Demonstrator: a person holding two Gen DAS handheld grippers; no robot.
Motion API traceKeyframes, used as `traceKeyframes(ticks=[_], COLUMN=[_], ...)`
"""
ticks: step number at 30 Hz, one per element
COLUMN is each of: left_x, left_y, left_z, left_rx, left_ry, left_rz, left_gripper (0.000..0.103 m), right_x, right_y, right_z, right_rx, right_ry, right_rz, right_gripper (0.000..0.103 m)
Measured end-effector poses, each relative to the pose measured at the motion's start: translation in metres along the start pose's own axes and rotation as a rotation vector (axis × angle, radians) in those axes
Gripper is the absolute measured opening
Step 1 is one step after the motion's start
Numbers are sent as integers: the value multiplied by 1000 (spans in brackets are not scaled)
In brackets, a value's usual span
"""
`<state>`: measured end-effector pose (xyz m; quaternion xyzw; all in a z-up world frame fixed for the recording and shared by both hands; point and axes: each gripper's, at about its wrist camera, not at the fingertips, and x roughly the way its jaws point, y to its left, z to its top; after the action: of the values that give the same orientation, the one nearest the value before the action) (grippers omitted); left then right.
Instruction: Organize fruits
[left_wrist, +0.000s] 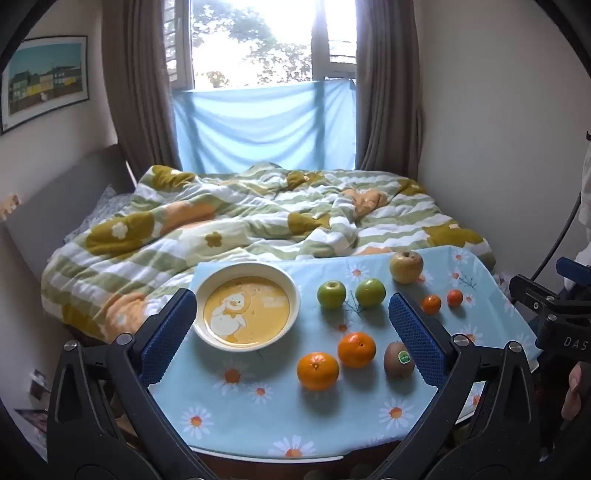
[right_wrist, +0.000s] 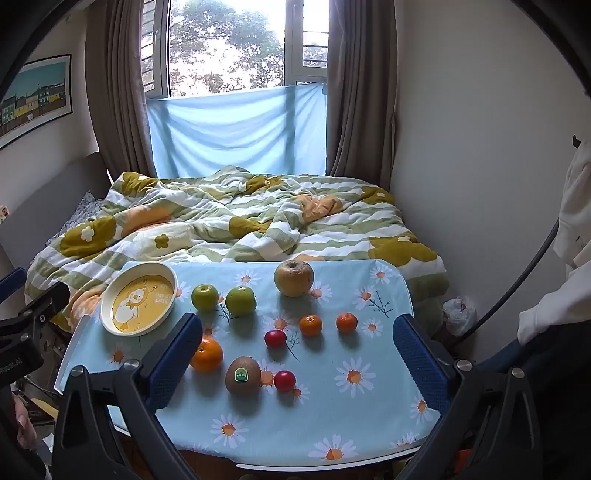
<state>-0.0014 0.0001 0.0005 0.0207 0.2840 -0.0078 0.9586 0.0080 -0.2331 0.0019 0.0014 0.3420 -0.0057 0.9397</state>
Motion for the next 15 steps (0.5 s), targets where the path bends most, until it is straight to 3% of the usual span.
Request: traceKeyframes(ticks=[15], left_x=[-2], left_y=[-1], left_z=[-1], left_rx=[-6], left_ry=[9], left_rz=[-2], left_gripper=[103], right_x=[-2], right_y=[0], right_z=[0], right_rx=[4], right_ry=[-5], right_rz=[5], right_gripper=[103])
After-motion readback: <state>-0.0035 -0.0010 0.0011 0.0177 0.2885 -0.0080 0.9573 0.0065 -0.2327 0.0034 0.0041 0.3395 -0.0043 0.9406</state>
